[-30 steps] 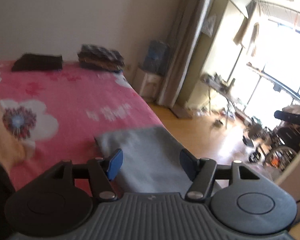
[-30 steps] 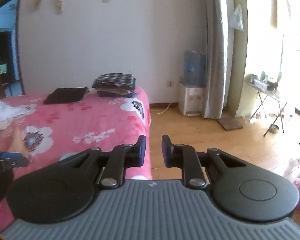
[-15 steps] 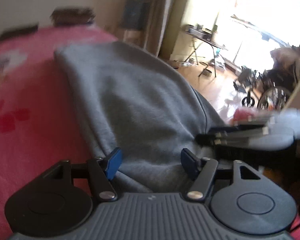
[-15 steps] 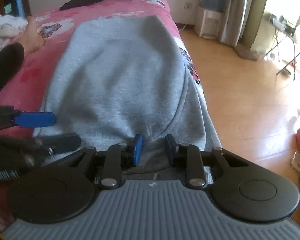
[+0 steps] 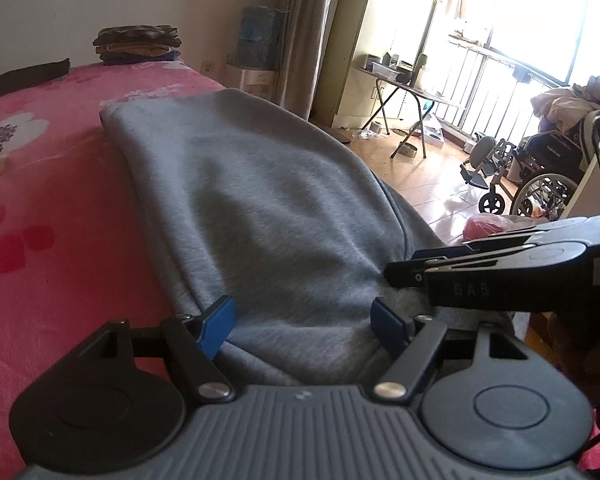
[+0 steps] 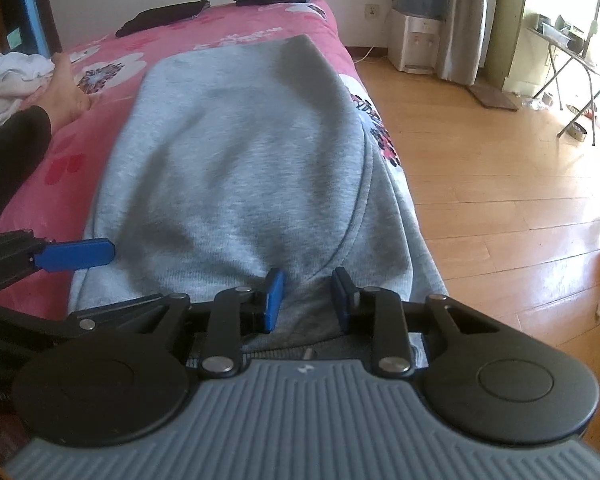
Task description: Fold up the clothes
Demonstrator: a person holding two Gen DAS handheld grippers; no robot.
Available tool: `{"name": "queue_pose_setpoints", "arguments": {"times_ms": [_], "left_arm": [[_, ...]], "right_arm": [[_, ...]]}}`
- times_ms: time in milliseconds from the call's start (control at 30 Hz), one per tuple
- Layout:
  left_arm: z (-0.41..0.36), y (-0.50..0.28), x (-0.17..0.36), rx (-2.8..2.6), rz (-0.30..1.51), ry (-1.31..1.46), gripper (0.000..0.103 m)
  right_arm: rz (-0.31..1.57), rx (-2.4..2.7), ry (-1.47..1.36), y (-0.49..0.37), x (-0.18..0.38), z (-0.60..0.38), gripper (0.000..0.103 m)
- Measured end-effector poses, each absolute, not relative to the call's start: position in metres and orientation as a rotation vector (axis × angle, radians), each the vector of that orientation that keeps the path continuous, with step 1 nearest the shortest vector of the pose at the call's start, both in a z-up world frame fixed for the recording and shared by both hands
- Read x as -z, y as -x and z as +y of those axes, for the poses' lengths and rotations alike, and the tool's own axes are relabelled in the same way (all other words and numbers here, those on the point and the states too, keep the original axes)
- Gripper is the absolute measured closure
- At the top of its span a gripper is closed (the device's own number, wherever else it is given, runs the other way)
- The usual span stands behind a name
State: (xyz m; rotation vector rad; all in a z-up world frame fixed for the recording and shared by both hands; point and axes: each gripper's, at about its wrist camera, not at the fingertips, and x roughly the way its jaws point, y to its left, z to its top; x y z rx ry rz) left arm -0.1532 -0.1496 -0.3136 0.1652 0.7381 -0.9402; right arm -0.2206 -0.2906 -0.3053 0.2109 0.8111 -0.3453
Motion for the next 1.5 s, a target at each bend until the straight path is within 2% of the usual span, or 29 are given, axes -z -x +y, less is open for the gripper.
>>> {"name": "queue_pose_setpoints", "arguments": {"times_ms": [933, 1033, 1100, 1133, 1500], "left_arm": [[-0.1507, 0.1507, 0.3144, 0.939, 0.747, -0.147, 0.026], [-0.1506, 0.1497, 0.3141, 0.946, 0.754, -0.136, 0.023], [-0.1505, 0.149, 0.3135, 0.961, 0.766, -0.117, 0.013], [-0.1506, 0.149, 0.3131, 0.968, 0.773, -0.108, 0.011], [-0.1532, 0.1542, 0.3118, 0.963, 0.766, -0.132, 0.01]], "right_arm": [[0.81, 0.356, -0.224, 0.2191, 0.3045, -0.291, 0.075], [0.811, 0.358, -0.226, 0.219, 0.3038, -0.2911, 0.075], [0.811, 0.358, -0.228, 0.2193, 0.3039, -0.2911, 0.075], [0.81, 0.358, -0.229, 0.2195, 0.3038, -0.2911, 0.075], [0.811, 0.354, -0.225, 0.2204, 0.3033, -0.295, 0.074]]}}
